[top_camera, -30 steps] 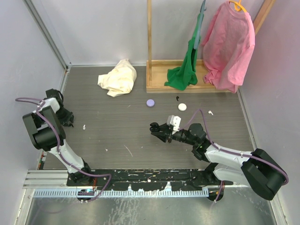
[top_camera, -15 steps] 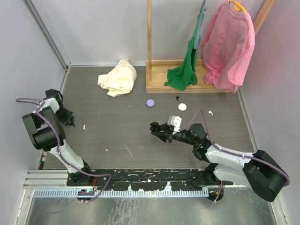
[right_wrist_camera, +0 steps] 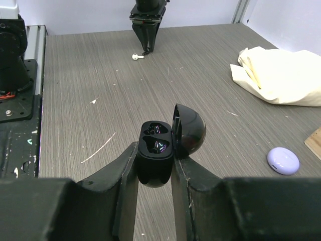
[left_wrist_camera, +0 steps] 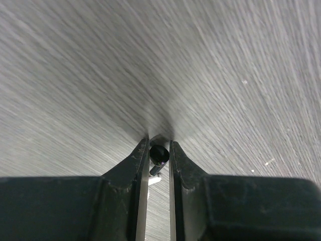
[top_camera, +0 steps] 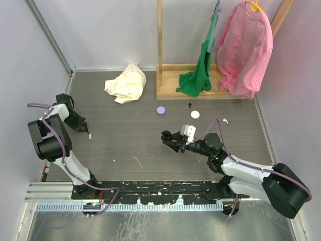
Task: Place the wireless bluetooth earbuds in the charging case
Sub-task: Move the earbud to the center of the board.
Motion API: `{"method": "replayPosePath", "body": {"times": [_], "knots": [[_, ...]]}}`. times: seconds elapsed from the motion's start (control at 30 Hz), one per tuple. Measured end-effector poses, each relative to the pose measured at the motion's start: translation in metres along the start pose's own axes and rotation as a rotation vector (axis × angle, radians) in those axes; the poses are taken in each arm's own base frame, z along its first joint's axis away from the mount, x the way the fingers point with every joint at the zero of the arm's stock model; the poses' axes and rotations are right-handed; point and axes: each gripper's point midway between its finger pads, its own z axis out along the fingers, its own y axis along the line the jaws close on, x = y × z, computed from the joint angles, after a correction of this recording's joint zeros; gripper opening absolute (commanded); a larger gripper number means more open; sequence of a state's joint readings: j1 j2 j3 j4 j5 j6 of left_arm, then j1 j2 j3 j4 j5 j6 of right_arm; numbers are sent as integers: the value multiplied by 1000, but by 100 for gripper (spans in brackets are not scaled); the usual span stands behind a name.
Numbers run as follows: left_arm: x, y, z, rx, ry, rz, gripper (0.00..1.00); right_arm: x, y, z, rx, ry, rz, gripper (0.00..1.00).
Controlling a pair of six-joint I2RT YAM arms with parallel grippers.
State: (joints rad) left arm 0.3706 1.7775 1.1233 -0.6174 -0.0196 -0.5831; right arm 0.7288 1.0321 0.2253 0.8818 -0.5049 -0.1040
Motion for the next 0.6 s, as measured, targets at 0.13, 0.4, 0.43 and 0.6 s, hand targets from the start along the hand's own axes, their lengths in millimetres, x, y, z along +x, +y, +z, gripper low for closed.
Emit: {"method": "replayPosePath", "body": {"times": [0.13,0.4,0.43,0.6], "knots": [[11,-15,-2,42,26,29,16,3,1,-3,7,4,2,1],[41,-55,-8,116,58,146,17,13,1,-10,28,9,1,1],[46,-60,-9,125,65,165,17,14,1,-11,32,10,0,1],[69,-79,-14,158,89,238,18,17,1,-13,43,6,-4,1]]}}
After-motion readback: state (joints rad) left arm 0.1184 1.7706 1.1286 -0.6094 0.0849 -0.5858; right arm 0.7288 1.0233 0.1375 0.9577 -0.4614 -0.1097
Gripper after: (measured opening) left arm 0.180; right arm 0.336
